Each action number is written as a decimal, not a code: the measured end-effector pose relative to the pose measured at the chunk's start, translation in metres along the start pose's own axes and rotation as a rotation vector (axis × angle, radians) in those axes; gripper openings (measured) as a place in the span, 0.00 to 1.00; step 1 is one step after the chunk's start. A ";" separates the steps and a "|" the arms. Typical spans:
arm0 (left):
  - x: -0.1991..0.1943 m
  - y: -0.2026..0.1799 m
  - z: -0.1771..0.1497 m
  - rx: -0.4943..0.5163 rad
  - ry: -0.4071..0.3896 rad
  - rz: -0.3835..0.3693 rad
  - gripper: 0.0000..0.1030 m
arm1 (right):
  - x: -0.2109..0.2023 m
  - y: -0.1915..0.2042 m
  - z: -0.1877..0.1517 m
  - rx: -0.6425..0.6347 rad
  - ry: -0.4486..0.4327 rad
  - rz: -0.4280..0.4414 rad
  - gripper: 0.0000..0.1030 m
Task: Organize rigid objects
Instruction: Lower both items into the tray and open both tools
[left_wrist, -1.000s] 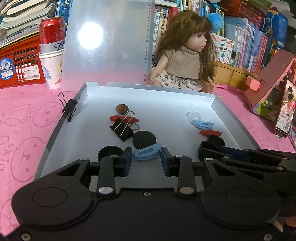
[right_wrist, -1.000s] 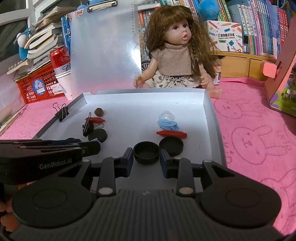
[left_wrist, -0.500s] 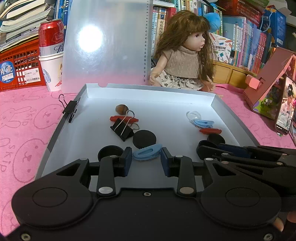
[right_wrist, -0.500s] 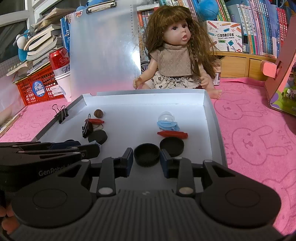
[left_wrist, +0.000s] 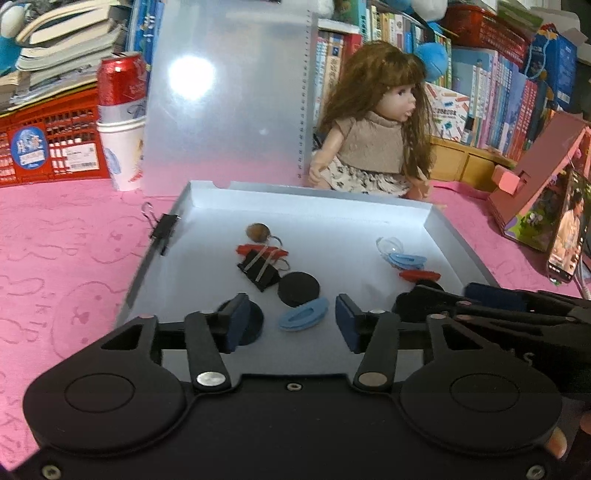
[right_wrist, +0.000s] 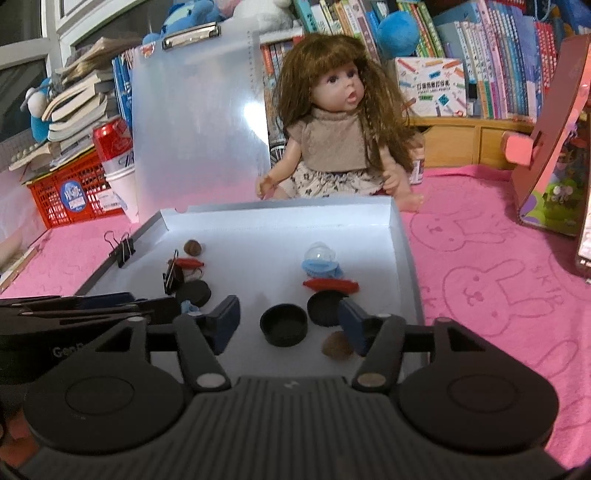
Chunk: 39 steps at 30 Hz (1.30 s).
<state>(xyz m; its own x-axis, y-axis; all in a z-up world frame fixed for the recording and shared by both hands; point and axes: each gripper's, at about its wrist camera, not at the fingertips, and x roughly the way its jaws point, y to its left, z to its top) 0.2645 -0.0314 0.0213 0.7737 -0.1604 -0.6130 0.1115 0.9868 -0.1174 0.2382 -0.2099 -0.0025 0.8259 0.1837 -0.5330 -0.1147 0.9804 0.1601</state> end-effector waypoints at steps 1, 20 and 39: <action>-0.003 0.001 0.001 -0.004 -0.004 0.002 0.54 | 0.000 0.000 0.000 0.000 0.000 0.000 0.75; -0.049 0.009 0.007 -0.005 -0.067 0.028 0.70 | -0.036 0.012 0.012 -0.017 -0.057 -0.026 0.86; -0.095 0.009 0.006 0.012 -0.116 0.038 0.73 | -0.072 0.029 0.019 -0.081 -0.094 -0.093 0.94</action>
<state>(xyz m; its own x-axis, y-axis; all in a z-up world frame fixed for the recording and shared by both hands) 0.1960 -0.0072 0.0828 0.8444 -0.1198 -0.5222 0.0874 0.9924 -0.0862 0.1855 -0.1957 0.0564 0.8826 0.0879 -0.4619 -0.0761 0.9961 0.0442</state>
